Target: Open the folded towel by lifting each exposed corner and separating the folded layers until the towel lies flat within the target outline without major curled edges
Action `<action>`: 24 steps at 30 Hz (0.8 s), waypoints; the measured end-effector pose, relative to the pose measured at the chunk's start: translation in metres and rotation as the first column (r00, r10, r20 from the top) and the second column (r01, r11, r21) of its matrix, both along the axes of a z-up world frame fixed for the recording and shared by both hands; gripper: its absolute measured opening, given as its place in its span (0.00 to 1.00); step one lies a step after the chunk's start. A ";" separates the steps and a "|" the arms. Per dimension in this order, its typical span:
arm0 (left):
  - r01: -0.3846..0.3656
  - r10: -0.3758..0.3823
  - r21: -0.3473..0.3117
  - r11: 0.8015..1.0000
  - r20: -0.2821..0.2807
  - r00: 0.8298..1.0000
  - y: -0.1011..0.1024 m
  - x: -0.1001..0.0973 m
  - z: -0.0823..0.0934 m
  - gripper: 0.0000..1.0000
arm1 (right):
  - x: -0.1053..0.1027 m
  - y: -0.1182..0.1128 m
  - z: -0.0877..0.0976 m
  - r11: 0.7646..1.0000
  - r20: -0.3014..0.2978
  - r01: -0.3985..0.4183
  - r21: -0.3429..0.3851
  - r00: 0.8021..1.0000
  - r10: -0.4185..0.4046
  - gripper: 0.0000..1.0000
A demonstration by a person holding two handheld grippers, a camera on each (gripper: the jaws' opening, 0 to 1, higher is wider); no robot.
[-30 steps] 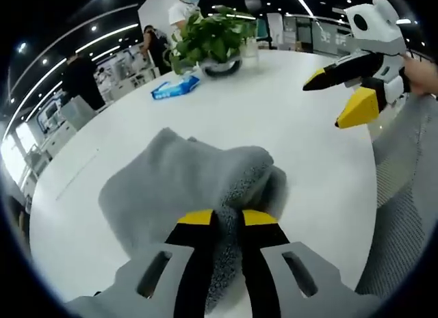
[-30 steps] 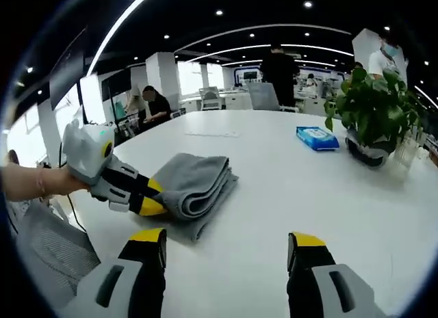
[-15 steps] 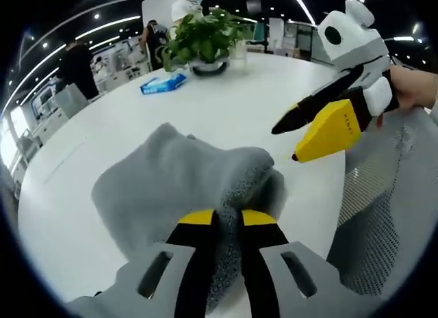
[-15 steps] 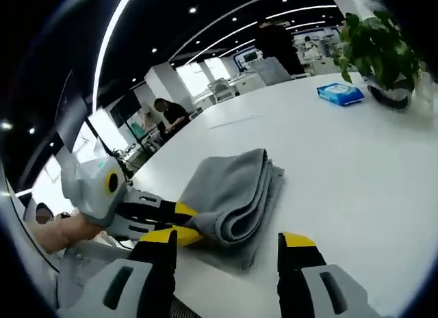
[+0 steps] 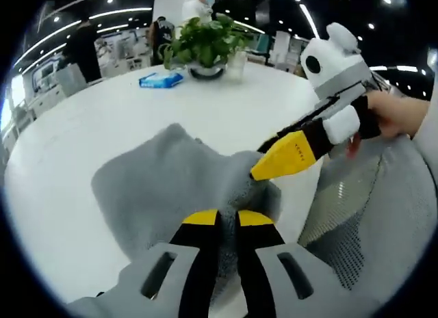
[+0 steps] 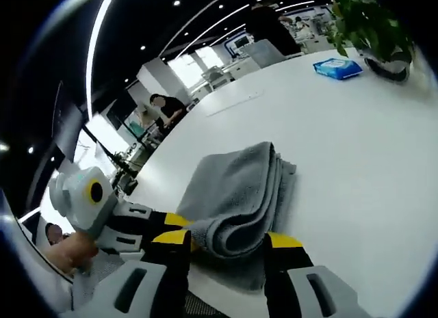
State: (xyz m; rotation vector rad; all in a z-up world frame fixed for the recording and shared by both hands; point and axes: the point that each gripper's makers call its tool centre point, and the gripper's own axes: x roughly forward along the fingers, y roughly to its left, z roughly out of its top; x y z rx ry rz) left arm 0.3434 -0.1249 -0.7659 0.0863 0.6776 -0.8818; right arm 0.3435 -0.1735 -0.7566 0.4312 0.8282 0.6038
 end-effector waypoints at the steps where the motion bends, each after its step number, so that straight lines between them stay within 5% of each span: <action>1: -0.015 0.014 -0.021 1.000 -0.012 1.000 0.001 0.001 0.002 0.07 | 0.000 0.000 0.004 0.999 -0.023 0.024 0.038 0.999 -0.023 0.41; 13: 0.047 -0.042 -0.046 0.998 0.099 0.994 -0.003 0.002 0.021 0.06 | -0.021 0.038 0.012 0.947 -0.253 0.072 0.312 0.968 0.010 0.45; 24: 0.100 -0.092 -0.046 0.994 0.145 0.985 -0.008 -0.004 0.028 0.05 | 0.018 0.026 0.002 0.924 -0.259 0.185 0.333 0.961 -0.099 0.39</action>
